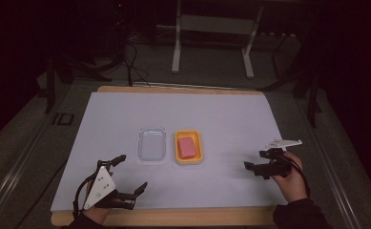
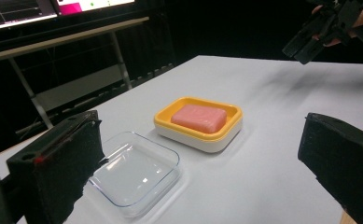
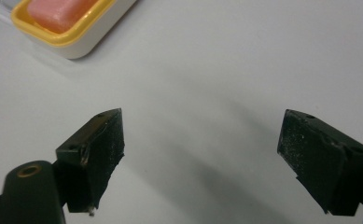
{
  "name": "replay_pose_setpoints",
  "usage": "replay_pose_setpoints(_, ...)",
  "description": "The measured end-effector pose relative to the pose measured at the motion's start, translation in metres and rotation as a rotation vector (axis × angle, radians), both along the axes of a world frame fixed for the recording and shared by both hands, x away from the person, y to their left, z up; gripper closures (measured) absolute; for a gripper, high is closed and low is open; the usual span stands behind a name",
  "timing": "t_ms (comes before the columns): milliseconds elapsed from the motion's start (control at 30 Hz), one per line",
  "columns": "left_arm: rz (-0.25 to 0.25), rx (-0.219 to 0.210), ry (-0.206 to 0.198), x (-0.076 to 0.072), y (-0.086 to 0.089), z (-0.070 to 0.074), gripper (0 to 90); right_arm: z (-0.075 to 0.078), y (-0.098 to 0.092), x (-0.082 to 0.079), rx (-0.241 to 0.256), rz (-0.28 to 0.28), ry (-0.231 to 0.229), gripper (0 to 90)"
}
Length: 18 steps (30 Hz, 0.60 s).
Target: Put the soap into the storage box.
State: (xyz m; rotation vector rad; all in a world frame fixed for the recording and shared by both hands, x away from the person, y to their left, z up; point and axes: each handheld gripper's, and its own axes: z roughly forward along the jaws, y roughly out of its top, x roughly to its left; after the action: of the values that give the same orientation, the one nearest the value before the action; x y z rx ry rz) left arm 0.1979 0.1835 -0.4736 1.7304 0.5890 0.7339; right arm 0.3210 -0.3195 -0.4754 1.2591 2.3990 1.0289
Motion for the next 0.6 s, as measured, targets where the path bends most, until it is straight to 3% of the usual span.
replay_pose_setpoints(333, -0.001, 0.001, 0.003, 0.001, 0.000, 0.000, 0.6, -0.017, -0.018, -0.014, -0.026, -0.021, -0.043, 14.7)
replay_pose_setpoints(600, -0.005, -0.001, 0.003, 0.001, 0.000, 0.000, 0.6, -0.023, -0.022, -0.014, -0.034, -0.027, -0.053, 14.8)
